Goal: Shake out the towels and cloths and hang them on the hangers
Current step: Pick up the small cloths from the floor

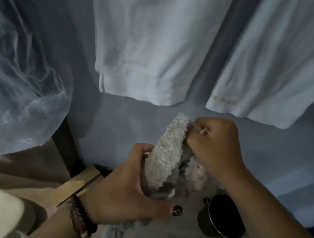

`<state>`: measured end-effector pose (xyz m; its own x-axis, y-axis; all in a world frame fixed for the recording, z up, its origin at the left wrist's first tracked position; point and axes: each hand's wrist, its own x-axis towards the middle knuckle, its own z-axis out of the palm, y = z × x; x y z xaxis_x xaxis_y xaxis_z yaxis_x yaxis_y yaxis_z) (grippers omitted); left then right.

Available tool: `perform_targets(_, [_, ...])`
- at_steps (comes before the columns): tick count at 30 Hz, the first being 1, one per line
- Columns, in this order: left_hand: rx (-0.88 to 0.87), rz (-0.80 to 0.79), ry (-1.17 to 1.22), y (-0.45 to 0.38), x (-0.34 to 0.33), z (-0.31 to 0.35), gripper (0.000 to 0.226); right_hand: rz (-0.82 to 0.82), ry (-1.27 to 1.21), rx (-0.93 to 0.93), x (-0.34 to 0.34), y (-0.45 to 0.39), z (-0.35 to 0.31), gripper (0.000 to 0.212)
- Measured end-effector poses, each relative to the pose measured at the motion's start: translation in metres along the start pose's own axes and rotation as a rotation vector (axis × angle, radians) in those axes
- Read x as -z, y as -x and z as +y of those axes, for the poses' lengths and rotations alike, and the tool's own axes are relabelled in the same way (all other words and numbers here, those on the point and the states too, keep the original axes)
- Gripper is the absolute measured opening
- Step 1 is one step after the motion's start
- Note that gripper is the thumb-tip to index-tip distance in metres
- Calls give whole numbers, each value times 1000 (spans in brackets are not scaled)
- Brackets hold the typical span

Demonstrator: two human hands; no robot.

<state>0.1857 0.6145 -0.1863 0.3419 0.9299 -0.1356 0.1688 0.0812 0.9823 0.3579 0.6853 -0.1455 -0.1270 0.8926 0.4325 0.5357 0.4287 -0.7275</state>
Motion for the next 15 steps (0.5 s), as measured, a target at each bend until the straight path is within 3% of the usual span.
perform_targets(4, [-161, 168, -152, 5, -4, 14, 42, 145, 89, 59, 37, -3, -44, 57])
perform_targets(10, [-346, 290, -127, 13, -3, 55, 15, 297, 227, 104, 105, 12, -86, 51])
perform_targets(15, [-510, 307, -206, 3, -13, 114, 14, 372, 261, -39, 165, 26, -87, 50])
